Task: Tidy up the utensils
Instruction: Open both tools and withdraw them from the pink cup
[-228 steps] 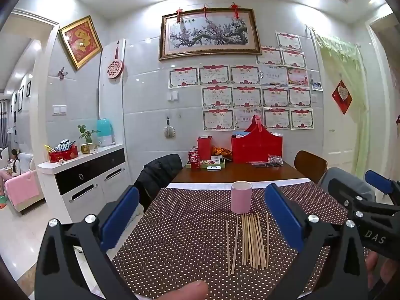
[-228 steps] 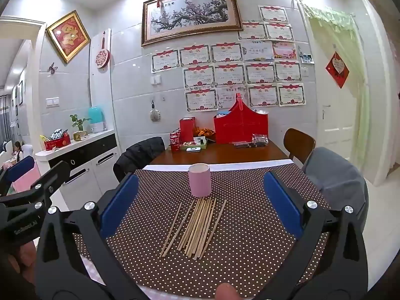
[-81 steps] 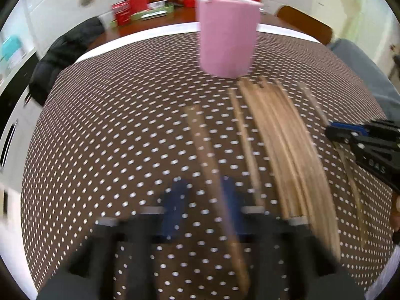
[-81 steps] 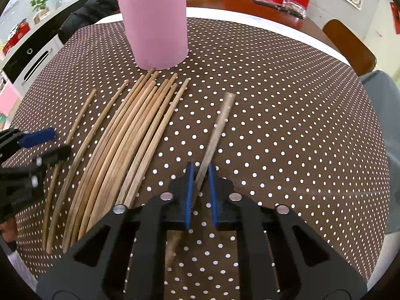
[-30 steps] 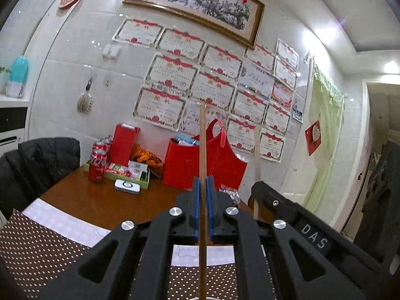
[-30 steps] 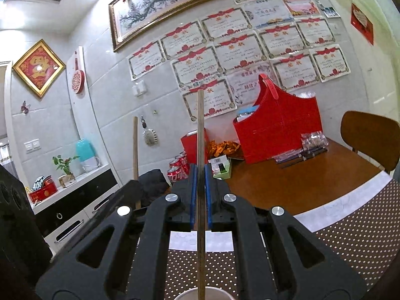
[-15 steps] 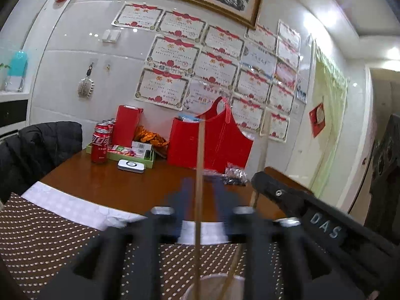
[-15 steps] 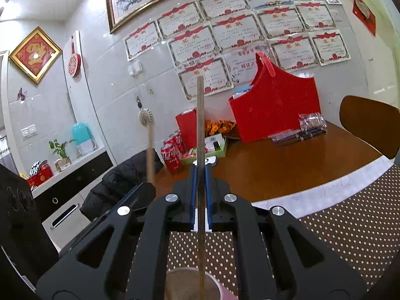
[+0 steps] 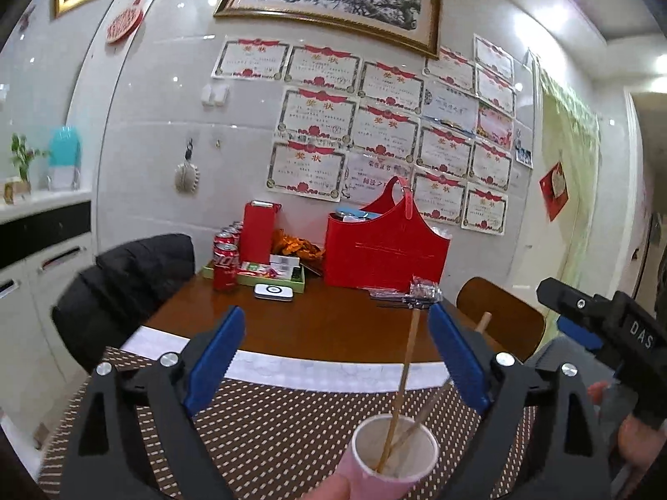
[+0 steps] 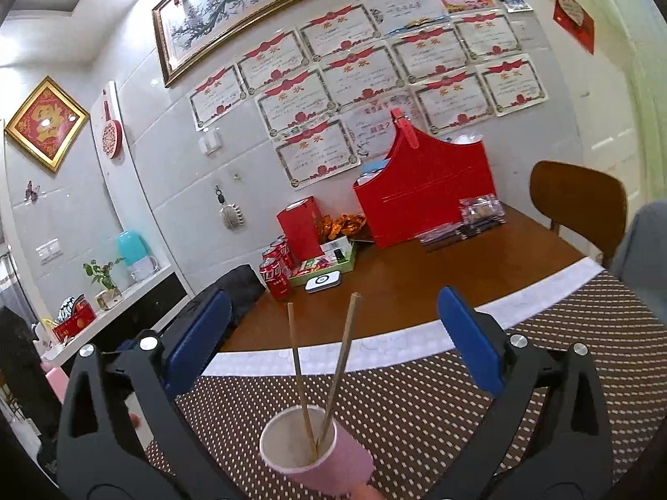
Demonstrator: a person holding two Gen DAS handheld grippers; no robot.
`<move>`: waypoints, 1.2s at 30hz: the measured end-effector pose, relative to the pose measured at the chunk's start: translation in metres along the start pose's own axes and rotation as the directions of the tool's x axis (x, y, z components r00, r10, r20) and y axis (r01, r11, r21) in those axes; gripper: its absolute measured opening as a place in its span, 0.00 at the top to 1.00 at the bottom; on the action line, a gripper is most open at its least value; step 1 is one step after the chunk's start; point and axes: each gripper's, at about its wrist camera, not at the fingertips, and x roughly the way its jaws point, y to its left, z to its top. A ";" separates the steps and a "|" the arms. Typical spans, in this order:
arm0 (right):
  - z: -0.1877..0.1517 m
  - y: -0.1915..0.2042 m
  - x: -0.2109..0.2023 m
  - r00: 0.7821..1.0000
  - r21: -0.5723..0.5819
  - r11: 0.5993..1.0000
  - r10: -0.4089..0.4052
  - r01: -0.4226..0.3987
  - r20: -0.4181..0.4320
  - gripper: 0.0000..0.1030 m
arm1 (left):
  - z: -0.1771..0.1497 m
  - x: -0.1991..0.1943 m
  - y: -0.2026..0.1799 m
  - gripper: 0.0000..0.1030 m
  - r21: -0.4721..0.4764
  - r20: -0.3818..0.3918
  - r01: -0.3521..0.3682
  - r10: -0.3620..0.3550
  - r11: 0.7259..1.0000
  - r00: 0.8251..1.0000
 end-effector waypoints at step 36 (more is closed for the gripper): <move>-0.025 0.060 -0.216 0.992 -0.264 0.959 -0.121 0.105 -0.045 0.05 | -0.006 -0.216 -0.042 0.14 0.103 -0.105 -0.142 0.153 0.985 0.983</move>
